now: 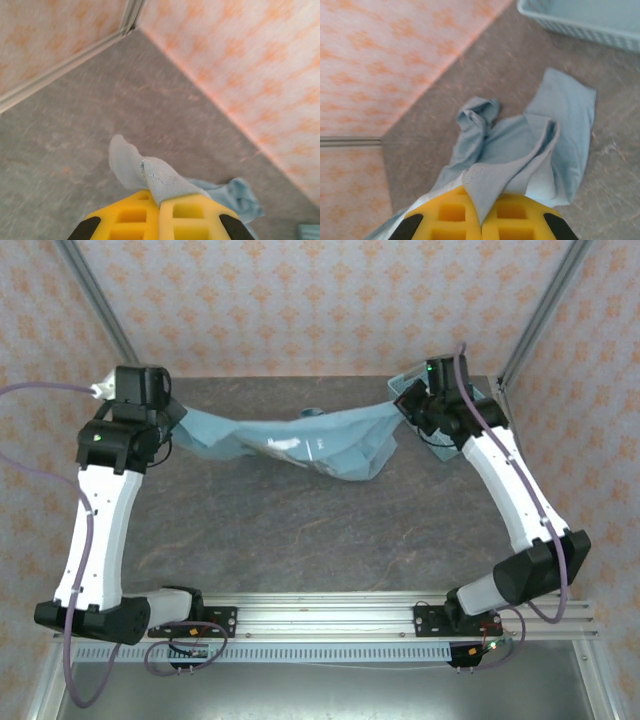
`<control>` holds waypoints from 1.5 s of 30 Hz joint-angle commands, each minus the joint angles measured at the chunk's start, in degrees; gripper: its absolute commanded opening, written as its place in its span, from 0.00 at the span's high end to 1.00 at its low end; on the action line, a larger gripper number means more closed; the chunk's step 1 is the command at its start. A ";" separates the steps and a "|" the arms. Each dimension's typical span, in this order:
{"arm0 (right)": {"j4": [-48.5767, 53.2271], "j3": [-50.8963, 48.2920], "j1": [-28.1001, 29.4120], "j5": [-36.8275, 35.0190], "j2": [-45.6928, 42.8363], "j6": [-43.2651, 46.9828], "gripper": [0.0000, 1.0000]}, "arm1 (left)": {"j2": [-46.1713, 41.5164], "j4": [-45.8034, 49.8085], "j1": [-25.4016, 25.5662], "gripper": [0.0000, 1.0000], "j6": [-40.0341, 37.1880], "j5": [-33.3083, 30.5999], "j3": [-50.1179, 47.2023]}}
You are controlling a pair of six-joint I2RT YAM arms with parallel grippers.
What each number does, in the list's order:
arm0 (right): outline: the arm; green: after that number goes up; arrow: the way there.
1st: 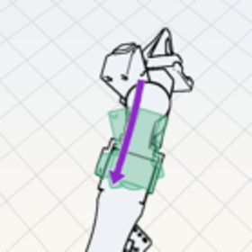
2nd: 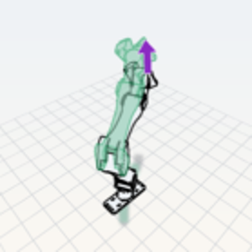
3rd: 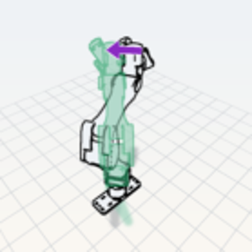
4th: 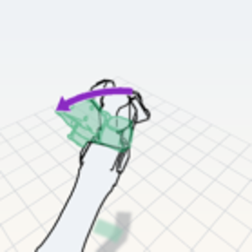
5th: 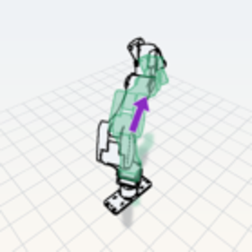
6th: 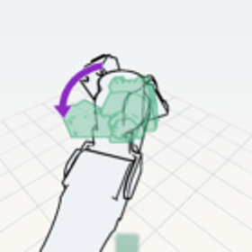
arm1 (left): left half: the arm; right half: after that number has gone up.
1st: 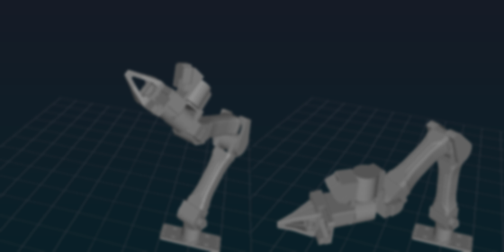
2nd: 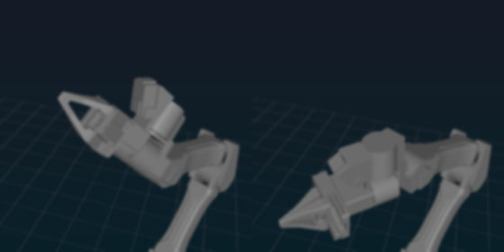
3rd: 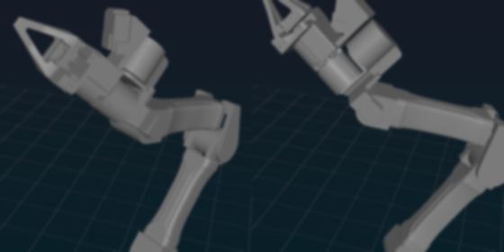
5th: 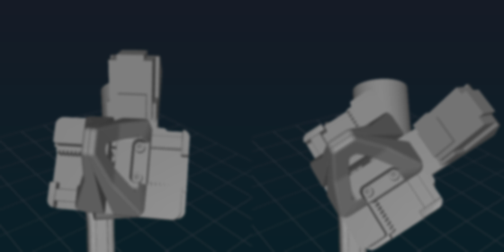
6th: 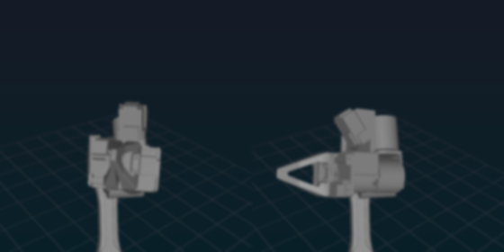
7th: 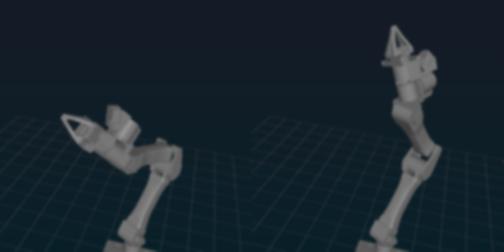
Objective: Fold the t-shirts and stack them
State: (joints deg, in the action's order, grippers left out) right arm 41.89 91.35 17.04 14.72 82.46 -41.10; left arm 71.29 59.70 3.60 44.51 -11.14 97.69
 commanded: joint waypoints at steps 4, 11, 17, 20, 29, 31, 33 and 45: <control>-4.35 2.80 -0.41 -1.52 -13.38 6.05 1.00 | -9.71 -2.94 -0.52 1.00 -2.76 -5.05 6.49; -10.14 4.72 -0.36 0.76 -23.30 6.62 1.00 | -15.18 -8.71 -0.52 1.00 -4.78 -9.07 15.04; -15.09 10.42 -0.36 5.45 -17.27 2.68 1.00 | -5.26 -5.72 -0.52 1.00 -5.09 -8.75 30.58; -19.87 11.28 -0.34 9.03 -10.59 -0.46 1.00 | 2.03 -4.90 -0.52 1.00 -5.99 -8.22 36.24; -34.78 18.40 -0.66 19.87 12.56 -7.23 1.00 | 20.28 -8.36 -8.36 1.00 -6.08 2.13 43.47; -35.76 22.07 -1.09 20.78 17.32 -7.82 1.00 | 23.30 -9.96 -11.17 1.00 -5.17 6.87 44.60; -35.58 26.67 -1.71 21.34 21.33 -8.50 1.00 | 25.47 -11.11 -13.12 1.00 -4.87 9.80 46.97; -25.45 68.11 -9.39 22.58 42.86 -14.74 1.00 | 23.23 -14.94 -18.41 1.00 -5.77 17.69 58.83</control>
State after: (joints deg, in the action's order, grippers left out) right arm 16.64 156.09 10.00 36.32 123.20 -52.25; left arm 98.26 48.36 -14.41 39.13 4.10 154.87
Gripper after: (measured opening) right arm 0.041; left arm 0.041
